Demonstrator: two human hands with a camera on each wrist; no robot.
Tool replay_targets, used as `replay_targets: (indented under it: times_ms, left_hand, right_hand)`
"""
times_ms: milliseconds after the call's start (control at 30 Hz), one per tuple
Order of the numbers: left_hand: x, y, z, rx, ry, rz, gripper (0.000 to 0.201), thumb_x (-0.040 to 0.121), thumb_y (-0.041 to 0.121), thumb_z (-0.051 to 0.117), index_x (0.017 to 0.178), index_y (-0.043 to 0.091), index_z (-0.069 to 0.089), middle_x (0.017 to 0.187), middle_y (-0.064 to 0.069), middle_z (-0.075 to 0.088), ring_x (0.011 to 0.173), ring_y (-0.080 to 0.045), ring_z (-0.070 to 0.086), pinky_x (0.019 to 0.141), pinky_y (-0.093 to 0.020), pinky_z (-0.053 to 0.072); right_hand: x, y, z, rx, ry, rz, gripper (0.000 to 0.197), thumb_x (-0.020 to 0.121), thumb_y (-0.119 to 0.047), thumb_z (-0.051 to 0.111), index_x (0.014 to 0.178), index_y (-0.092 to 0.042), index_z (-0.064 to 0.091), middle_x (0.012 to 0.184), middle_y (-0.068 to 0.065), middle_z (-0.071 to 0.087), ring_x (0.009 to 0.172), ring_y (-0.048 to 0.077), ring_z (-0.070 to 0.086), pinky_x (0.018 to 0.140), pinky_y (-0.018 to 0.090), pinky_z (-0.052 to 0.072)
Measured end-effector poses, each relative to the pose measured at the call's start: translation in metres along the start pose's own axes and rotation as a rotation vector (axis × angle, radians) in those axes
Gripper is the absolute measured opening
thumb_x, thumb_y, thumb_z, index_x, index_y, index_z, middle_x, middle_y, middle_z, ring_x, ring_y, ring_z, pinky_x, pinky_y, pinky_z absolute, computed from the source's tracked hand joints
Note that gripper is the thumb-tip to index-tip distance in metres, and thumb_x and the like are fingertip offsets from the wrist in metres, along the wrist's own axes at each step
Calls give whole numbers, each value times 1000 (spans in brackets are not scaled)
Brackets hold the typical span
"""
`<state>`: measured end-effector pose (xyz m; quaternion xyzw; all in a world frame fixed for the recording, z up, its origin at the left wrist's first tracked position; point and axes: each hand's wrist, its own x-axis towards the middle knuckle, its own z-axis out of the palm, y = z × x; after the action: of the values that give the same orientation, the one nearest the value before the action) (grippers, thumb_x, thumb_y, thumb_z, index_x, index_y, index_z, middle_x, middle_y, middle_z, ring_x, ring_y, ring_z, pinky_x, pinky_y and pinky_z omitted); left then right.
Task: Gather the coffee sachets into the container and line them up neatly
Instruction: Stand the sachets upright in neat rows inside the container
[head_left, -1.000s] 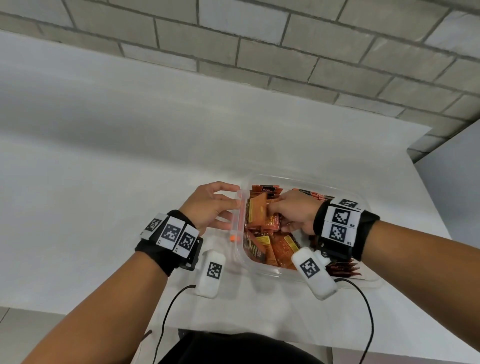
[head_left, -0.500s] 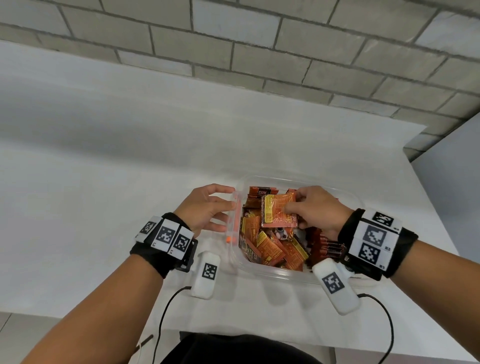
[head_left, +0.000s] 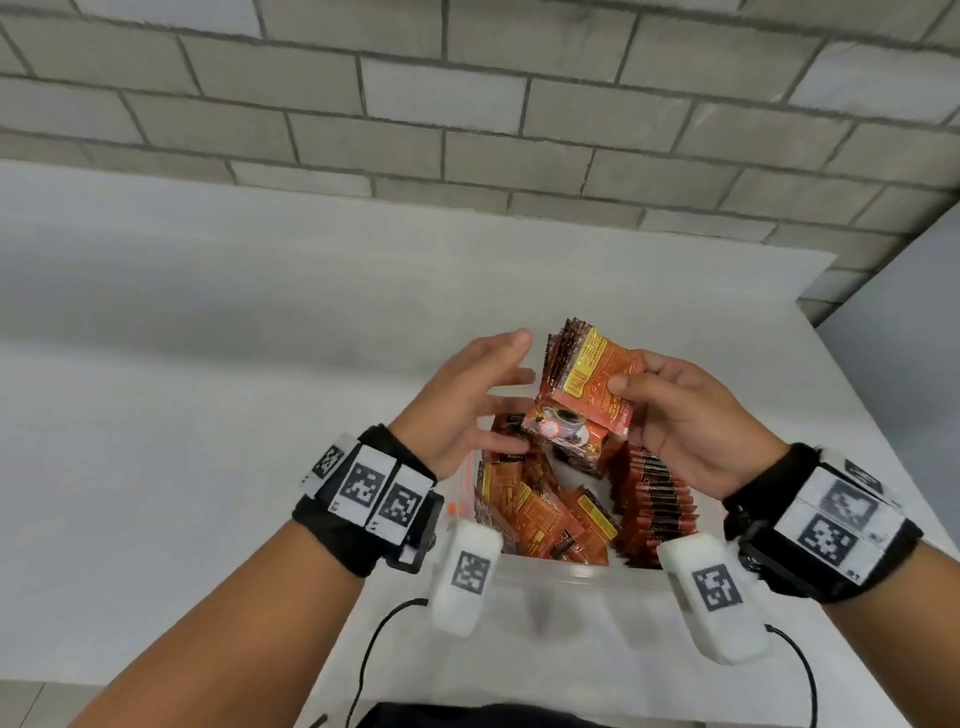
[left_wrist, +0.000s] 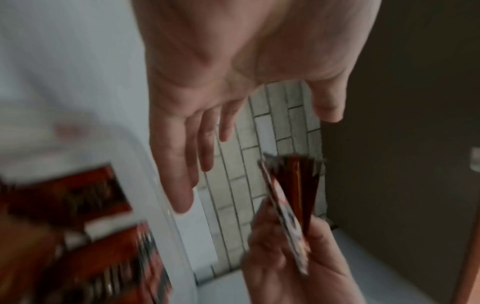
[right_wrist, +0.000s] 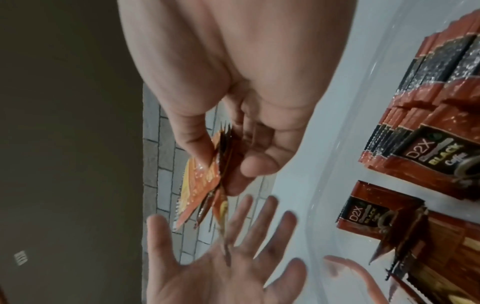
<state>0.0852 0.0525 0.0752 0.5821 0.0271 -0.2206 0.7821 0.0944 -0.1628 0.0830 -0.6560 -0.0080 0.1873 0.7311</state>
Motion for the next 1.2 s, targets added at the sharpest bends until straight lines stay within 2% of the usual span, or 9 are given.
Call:
replay_targets:
  times_ms: [100, 267, 367, 433, 567, 700, 833, 1000, 1200]
  left_hand:
    - [7, -7, 16, -224, -288, -153, 80, 43, 65, 83, 111, 25, 67, 109, -10, 70, 103, -34, 65, 74, -56, 55]
    - [14, -20, 37, -289, -316, -245, 29, 77, 25, 70, 100, 8, 72, 99, -22, 69, 93, -41, 66, 82, -59, 51]
    - [20, -26, 41, -317, -242, -245, 39, 78, 15, 60, 115, 1, 60, 102, -23, 67, 91, -41, 67, 76, -55, 56]
    - [22, -28, 42, -303, -243, -231, 39, 78, 12, 58, 116, 1, 58, 99, -23, 68, 87, -38, 69, 73, -51, 58]
    - [25, -34, 43, -235, -289, -179, 30, 84, -1, 57, 113, 6, 61, 101, -19, 68, 91, -34, 68, 77, -47, 56]
    - [31, -36, 42, -219, -285, -136, 30, 84, 0, 61, 113, 8, 61, 100, -15, 68, 92, -31, 67, 77, -45, 57]
    - [35, -31, 39, -312, -204, -167, 33, 83, 20, 63, 114, 11, 63, 109, -19, 67, 94, -34, 66, 80, -52, 53]
    - [38, -30, 32, -418, -92, -169, 40, 77, 18, 58, 116, 12, 64, 117, -19, 65, 102, -35, 62, 78, -52, 52]
    - [37, -34, 29, -322, -35, -158, 15, 90, 6, 51, 101, 1, 60, 83, -18, 71, 69, -28, 69, 60, -39, 58]
  right_hand:
    - [-5, -1, 4, 15, -33, -20, 51, 61, -32, 83, 102, -8, 65, 101, 13, 70, 89, 26, 64, 80, 38, 53]
    - [-16, -3, 13, -307, 42, -42, 19, 87, -9, 61, 107, -9, 62, 93, 2, 71, 82, 13, 67, 73, 23, 55]
    - [-21, -6, 7, -814, 183, -140, 30, 86, -26, 67, 113, -26, 55, 105, -11, 57, 78, -11, 54, 65, 6, 45]
    - [-24, -6, 0, -941, 229, -245, 52, 81, -31, 70, 126, -37, 44, 107, -15, 44, 83, -12, 44, 68, 4, 36]
    - [-26, -1, -7, -949, 180, -513, 43, 81, -23, 73, 120, -30, 57, 100, -17, 47, 87, -9, 46, 72, 4, 36]
    - [-20, 7, -10, -918, 247, -555, 35, 80, -22, 73, 114, -26, 65, 96, -11, 51, 75, 3, 51, 68, 10, 42]
    - [-16, 10, -11, -853, 314, -461, 46, 83, -21, 70, 126, -30, 55, 104, -9, 49, 73, 6, 54, 67, 10, 44]
    - [-17, 12, -22, -830, 335, -260, 47, 91, -19, 61, 135, -28, 47, 99, -9, 63, 81, 5, 59, 69, 6, 44]
    - [-24, 8, -21, -165, 327, -92, 27, 98, -4, 40, 98, -18, 63, 84, 0, 67, 77, 14, 62, 70, 28, 49]
